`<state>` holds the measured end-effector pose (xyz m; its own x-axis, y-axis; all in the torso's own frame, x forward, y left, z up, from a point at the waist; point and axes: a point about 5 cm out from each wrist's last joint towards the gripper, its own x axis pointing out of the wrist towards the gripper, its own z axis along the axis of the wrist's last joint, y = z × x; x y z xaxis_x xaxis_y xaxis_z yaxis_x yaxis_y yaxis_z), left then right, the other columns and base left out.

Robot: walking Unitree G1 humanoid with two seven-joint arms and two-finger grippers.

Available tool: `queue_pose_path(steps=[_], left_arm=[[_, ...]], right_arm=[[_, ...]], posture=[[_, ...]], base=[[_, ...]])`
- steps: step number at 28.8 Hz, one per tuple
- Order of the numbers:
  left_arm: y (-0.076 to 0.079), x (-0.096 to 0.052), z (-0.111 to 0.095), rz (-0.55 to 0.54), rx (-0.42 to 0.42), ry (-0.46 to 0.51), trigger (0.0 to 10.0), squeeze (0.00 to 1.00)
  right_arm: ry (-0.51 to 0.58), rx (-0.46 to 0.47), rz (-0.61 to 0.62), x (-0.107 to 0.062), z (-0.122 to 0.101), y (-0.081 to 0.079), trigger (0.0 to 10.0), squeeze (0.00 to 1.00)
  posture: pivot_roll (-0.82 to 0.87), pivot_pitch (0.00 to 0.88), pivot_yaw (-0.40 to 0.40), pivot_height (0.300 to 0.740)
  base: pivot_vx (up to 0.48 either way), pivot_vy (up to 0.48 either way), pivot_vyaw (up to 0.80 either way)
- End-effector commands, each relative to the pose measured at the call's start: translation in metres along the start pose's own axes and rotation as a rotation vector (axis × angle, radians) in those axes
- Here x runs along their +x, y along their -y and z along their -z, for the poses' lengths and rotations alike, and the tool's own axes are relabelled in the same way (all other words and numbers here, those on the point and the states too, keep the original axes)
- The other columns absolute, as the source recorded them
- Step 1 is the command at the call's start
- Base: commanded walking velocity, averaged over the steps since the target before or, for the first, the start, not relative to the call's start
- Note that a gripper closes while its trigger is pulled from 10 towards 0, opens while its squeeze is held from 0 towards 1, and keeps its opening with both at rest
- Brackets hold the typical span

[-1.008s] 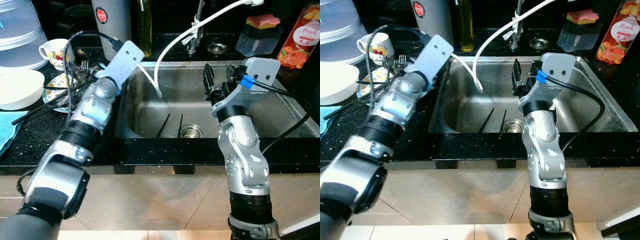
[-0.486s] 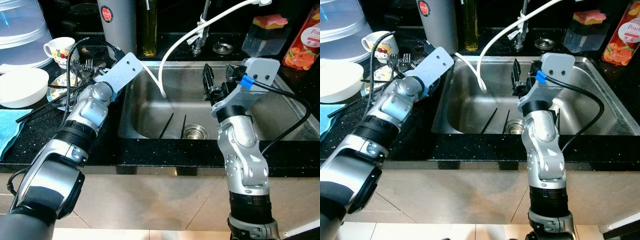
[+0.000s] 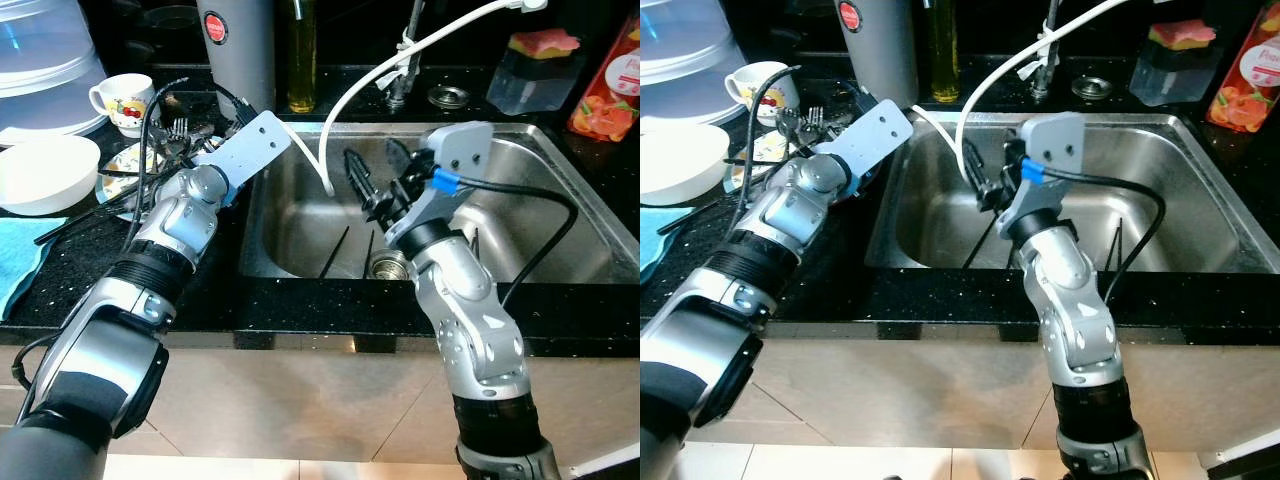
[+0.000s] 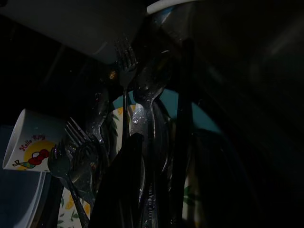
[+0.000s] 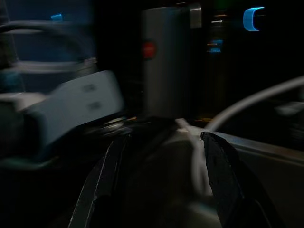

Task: Kitchen organization

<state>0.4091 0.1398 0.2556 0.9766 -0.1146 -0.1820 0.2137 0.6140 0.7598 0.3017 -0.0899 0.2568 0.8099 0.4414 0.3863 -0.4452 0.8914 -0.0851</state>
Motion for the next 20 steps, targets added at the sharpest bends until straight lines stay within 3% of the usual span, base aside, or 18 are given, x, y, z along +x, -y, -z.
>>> queue_pose_path(steps=[1,6,10,15,16,18,19,20], left_arm=[[-0.002,0.0,0.011,0.002,0.021,-0.047,10.0,0.0],[0.002,-0.001,0.015,0.016,0.006,-0.059,10.0,0.0],[0.007,-0.003,0.019,0.021,0.018,-0.069,10.0,0.0],[0.007,-0.004,0.025,0.007,0.02,-0.092,10.0,0.0],[0.007,-0.004,0.026,0.003,0.02,-0.097,9.3,0.0],[0.006,-0.003,0.03,-0.013,0.031,-0.113,6.8,0.0],[0.006,-0.003,0.03,-0.013,0.029,-0.114,6.8,0.0],[0.006,-0.003,0.031,-0.014,0.027,-0.115,6.1,0.0]], right_arm=[[-0.014,0.001,-0.056,-0.002,0.0,-0.008,10.0,0.0],[-0.13,-0.1,-0.107,-0.007,0.013,-0.003,10.0,0.0],[-0.165,-0.115,-0.06,-0.009,0.014,0.012,10.0,0.0],[-0.155,-0.104,-0.057,-0.01,0.013,0.012,10.0,0.0],[-0.15,-0.1,-0.059,-0.01,0.012,0.012,10.0,0.0],[-0.142,-0.098,-0.062,-0.009,0.011,0.01,10.0,0.0],[-0.142,-0.099,-0.062,-0.009,0.011,0.01,10.0,0.0],[-0.143,-0.099,-0.061,-0.009,0.011,0.01,10.0,0.0]], posture=[[0.07,0.082,0.05,0.74],[0.07,0.072,0.053,0.74],[0.07,0.06,0.057,0.74],[0.07,0.054,0.057,0.74],[0.08,0.053,0.057,0.74],[0.08,0.05,0.057,0.74],[0.08,0.05,0.057,0.74],[0.08,0.05,0.057,0.74]], base=[[0.0,0.0,0.0],[0.0,0.0,0.0],[0.0,0.0,0.0],[0.0,0.0,0.0],[0.0,0.0,0.0],[0.0,0.0,0.0],[0.0,0.0,0.0],[0.0,0.0,0.0]])
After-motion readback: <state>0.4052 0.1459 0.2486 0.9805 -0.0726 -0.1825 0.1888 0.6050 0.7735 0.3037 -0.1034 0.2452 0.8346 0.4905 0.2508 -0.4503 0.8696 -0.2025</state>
